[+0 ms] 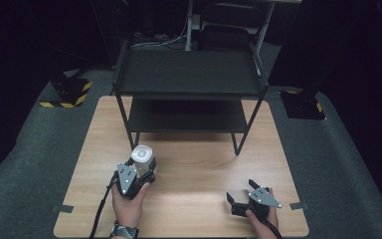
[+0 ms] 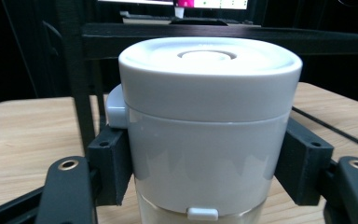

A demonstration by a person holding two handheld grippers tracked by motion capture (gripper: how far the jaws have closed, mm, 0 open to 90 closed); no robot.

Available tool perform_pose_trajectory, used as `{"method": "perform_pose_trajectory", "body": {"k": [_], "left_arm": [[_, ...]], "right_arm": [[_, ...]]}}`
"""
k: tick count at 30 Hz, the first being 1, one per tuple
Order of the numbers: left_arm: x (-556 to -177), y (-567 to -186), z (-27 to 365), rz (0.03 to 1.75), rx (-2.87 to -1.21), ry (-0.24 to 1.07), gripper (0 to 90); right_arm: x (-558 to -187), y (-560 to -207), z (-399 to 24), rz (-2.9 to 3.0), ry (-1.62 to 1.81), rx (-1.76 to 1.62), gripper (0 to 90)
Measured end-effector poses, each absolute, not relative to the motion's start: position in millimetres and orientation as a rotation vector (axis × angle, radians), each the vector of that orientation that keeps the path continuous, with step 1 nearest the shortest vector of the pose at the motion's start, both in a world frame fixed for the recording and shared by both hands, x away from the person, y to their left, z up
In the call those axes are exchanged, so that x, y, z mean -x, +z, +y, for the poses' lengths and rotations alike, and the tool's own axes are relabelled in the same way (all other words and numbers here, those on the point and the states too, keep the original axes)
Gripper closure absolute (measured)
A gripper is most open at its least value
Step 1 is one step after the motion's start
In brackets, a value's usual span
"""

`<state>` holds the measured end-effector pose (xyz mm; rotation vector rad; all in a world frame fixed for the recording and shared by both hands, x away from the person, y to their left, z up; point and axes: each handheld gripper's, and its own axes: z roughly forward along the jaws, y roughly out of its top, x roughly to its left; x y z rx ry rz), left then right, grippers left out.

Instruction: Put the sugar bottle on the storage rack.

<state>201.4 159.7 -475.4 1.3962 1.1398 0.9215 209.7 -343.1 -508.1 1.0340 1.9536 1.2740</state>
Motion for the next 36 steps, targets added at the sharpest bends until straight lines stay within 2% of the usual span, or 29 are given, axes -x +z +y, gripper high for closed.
{"method": "perform_pose_trajectory", "body": {"k": [18, 36], "left_arm": [[-221.4, -406.9, 137.5, 1.043, -1.369, 0.990, 31.0], [-266.5, -383.9, 124.9, 1.049, -1.322, 1.036, 31.1]], "right_arm": [[-209.7, -508.8, -344.5, 1.952, 1.284, -1.032, 0.1], [-209.4, -509.7, -346.4, 1.951, 1.298, -1.031, 0.1]]}}
